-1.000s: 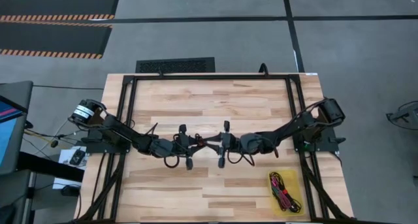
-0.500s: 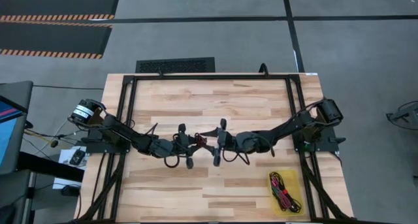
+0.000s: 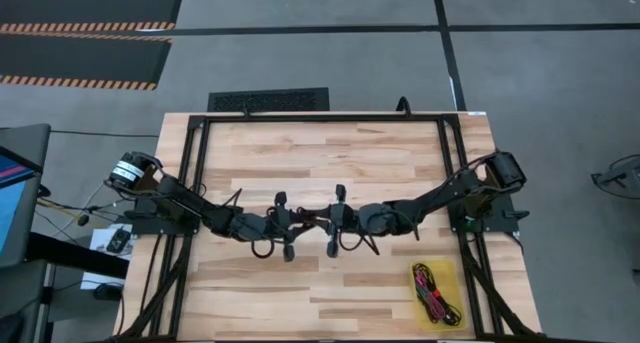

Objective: Pick and place USB-C Cables
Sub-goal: Put the black cable charger into the yellow bin

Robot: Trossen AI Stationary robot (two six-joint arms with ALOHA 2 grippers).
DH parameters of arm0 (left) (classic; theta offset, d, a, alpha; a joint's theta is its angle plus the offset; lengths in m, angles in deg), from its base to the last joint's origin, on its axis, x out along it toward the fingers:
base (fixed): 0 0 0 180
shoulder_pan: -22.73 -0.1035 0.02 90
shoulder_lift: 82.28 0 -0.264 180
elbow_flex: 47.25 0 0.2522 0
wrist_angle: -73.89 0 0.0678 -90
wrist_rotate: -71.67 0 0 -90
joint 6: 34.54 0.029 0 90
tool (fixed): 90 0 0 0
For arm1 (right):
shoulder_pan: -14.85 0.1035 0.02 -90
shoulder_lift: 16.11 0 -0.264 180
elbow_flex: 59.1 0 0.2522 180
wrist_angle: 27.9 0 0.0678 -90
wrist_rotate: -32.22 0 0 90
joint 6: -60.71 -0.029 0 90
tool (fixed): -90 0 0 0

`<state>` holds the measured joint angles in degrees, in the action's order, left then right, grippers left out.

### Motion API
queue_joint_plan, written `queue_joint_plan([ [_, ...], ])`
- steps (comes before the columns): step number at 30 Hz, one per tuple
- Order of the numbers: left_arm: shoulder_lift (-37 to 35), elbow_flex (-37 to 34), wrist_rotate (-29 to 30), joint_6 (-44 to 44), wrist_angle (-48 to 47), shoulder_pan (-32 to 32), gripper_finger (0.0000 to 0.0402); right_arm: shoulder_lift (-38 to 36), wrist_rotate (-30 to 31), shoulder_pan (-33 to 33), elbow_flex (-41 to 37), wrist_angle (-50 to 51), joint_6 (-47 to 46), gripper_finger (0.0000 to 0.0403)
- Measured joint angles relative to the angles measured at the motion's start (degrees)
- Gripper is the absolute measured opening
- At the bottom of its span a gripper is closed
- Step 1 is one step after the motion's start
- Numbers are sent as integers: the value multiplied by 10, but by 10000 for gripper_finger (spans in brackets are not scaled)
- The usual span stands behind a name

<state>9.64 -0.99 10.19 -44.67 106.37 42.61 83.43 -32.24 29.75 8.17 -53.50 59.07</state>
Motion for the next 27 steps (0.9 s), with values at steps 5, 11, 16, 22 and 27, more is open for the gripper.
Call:
queue_joint_plan([
  [5, 0, 1, 2, -2, -23, 1, 81, -18, 6, 0, 0, 60, -34, 38],
  [11, -3, 1, 16, 2, -35, 2, 145, -89, 20, 7, -1, 251, -94, 28],
  [16, -30, 1, 43, 33, -64, 4, 182, -139, -39, 16, -1, 433, -201, 39],
  [22, -61, 1, 82, 67, -77, 11, 189, -180, -41, 56, -1, 551, -323, 41],
  [27, -61, 1, 82, 76, -65, 8, 185, -221, -43, 99, -1, 635, -423, 44],
])
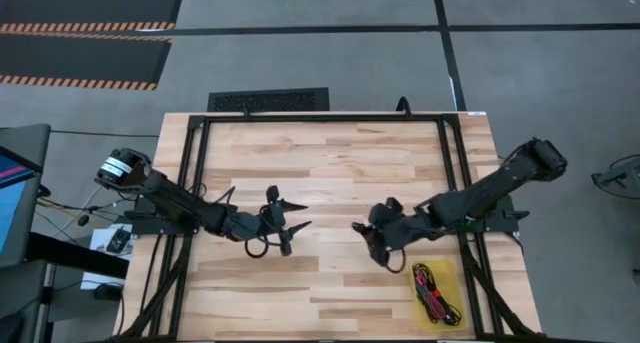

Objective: Pick and place USB-C Cables
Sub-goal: Put the black cable charger into the yellow bin, then return to Home Position

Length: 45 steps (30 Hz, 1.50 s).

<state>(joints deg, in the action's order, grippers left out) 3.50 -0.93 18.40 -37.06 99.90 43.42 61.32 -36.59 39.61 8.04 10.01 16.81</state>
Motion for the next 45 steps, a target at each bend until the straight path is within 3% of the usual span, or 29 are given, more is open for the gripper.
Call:
queue_joint_plan([
  [7, 0, 0, -22, 4, 2, -17, 186, -67, -9, 59, 0, 125, -144, 51],
  [13, 0, 0, -32, 3, 5, -27, 186, -99, -99, 122, 0, 207, -292, 49],
  [21, 0, 0, -45, -10, 9, -27, 186, -65, -148, 255, 0, 276, -533, 48],
  [25, 0, 0, -47, -13, 9, -27, 186, -34, -173, 311, 0, 257, -642, 51],
  [31, 0, 0, -49, -18, 9, -27, 186, 22, -196, 350, 0, 210, -651, 75],
  [35, 0, 0, -49, -18, 13, -27, 186, 44, -201, 343, 0, 214, -624, 117],
  [41, 0, 0, -49, -18, 19, -34, 186, 25, -200, 313, 0, 225, -608, 200],
  [45, 0, 0, -48, -17, 18, -36, 186, 3, -193, 301, 0, 221, -589, 230],
])
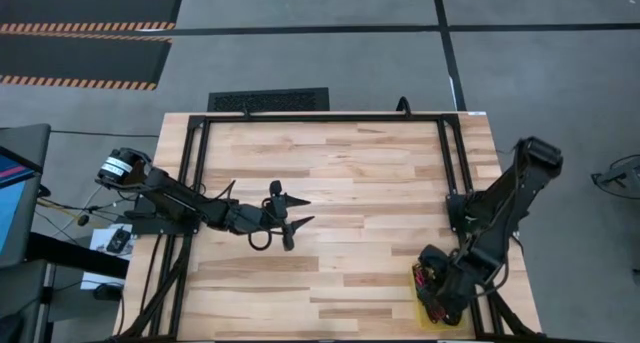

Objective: Pick and place USB-C Cables
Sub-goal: Return to Home Position

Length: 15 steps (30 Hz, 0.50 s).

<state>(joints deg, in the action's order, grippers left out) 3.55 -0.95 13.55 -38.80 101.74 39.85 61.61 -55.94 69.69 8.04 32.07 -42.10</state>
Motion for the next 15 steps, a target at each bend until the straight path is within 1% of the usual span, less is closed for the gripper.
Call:
queue_joint_plan([
  [2, 0, 0, 0, 5, 0, 0, 186, -10, 4, -3, 0, -2, 24, 233],
  [3, 0, 0, 0, 7, 0, 0, 186, -14, 16, -6, 0, -3, 42, 233],
  [5, 0, 0, 0, 11, 0, 2, 186, -24, 56, -13, 0, -8, 103, 231],
  [6, 0, 0, 0, 14, 3, 3, 186, -29, 89, -19, 0, -14, 146, 230],
  [8, 0, 0, 4, 18, 15, 7, 186, -38, 187, -32, 0, -25, 238, 225],
  [10, -7, 0, 5, 26, 27, 12, 186, -39, 341, -44, 0, -29, 318, 220],
  [11, -14, 0, 5, 32, 31, 15, 186, -36, 427, -52, -4, -38, 341, 217],
  [12, -22, 0, 4, 37, 36, 16, 186, -32, 495, -63, -10, -49, 358, 214],
  [13, -32, -1, 5, 43, 35, 18, 186, -29, 530, -80, -16, -60, 376, 210],
  [15, -55, -10, 11, 51, 38, 20, 186, -17, 545, -126, -26, -100, 430, 201],
])
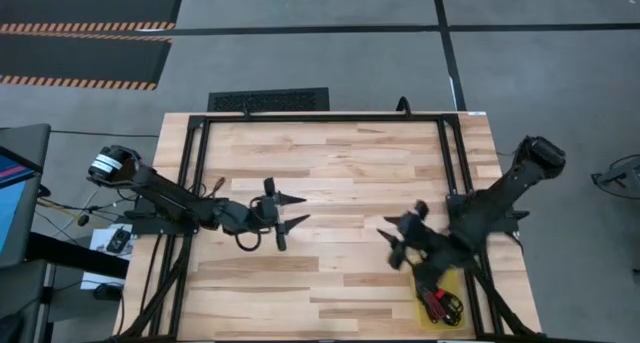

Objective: Pick and place USB-C Cables
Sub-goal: Return to Home Position

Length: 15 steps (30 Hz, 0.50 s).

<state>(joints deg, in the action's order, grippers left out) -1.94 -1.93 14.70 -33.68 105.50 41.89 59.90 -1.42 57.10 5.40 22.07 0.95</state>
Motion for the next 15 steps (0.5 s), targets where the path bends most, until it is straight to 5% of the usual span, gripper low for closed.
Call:
queue_joint_plan([
  [4, -28, -46, 7, 15, 69, -1, 186, 2, -47, -98, -49, -191, 161, 180],
  [9, -35, -117, 7, 7, 176, -13, 186, 3, -316, -224, -126, -543, 393, 150],
  [11, -36, -138, 7, 0, 211, -15, 184, 2, -387, -266, -136, -611, 437, 135],
  [15, -71, -181, 30, 33, 262, -16, 177, -10, -415, -331, -141, -656, 497, 106],
])
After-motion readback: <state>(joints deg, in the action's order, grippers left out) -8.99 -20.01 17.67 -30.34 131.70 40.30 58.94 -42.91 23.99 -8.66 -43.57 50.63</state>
